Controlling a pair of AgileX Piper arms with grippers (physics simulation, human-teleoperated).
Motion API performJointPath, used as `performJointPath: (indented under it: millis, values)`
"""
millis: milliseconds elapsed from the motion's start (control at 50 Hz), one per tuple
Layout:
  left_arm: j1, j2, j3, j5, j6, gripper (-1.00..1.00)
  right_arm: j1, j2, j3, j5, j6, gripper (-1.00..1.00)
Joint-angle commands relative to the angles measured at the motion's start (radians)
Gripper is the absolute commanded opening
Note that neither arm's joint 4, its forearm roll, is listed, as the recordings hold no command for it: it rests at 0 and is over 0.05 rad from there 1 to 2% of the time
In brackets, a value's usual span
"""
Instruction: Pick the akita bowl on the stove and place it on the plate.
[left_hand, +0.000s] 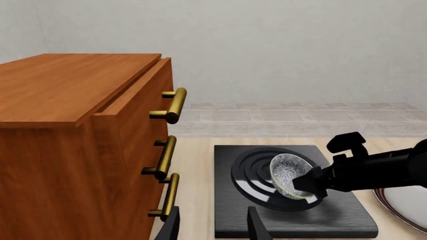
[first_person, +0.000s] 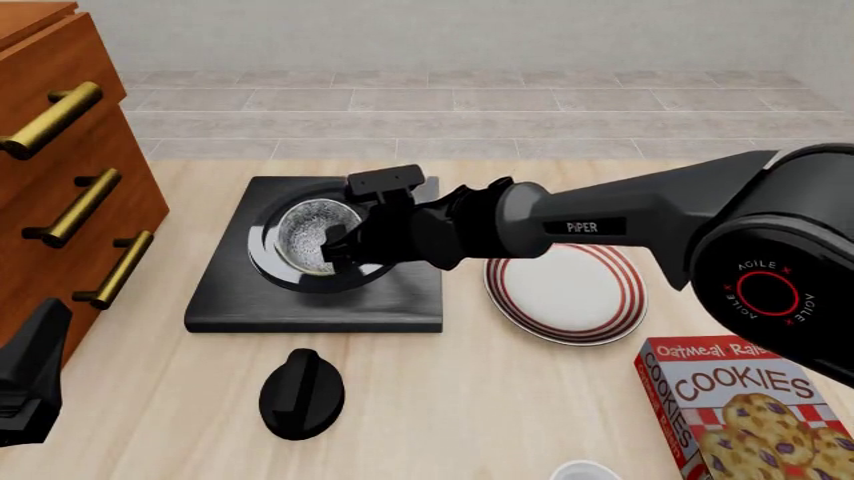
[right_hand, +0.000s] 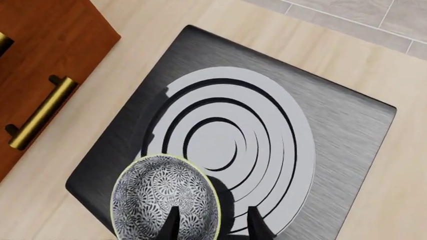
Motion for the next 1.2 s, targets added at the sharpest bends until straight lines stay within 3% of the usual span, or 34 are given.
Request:
performJointPath:
  millis: [20,80,100,440,720,900,1200]
  values:
    - [0.0,0.0,0.001,-0.001,0.0,1.0,0.0,0.013,0.003,-0.003,0.004,1.0]
    - [0.0,-0.001,-0.001,0.001,0.0,1.0,-0.004,0.002,0.01,-0.01,0.002,1.0]
    - [0.0,-0.001,-0.001,0.002,0.0,1.0,-0.01,-0.003,0.012,-0.015,0.0,-1.0]
    - [0.0,0.004,0.002,-0.006,0.0,1.0,-0.007,-0.107,0.052,-0.026,-0.041,-1.0]
    - [0.0,-0.001,0.0,0.0,0.0,1.0,-0.052,-0.242,0.142,-0.048,-0.034,-1.0]
    - [0.0,-0.001,0.0,0.0,0.0,1.0,-0.106,-0.29,0.252,-0.103,-0.002,-1.0]
    - [0.0,0.002,0.003,-0.006,0.0,1.0,-0.246,-0.359,0.298,-0.026,-0.062,-1.0]
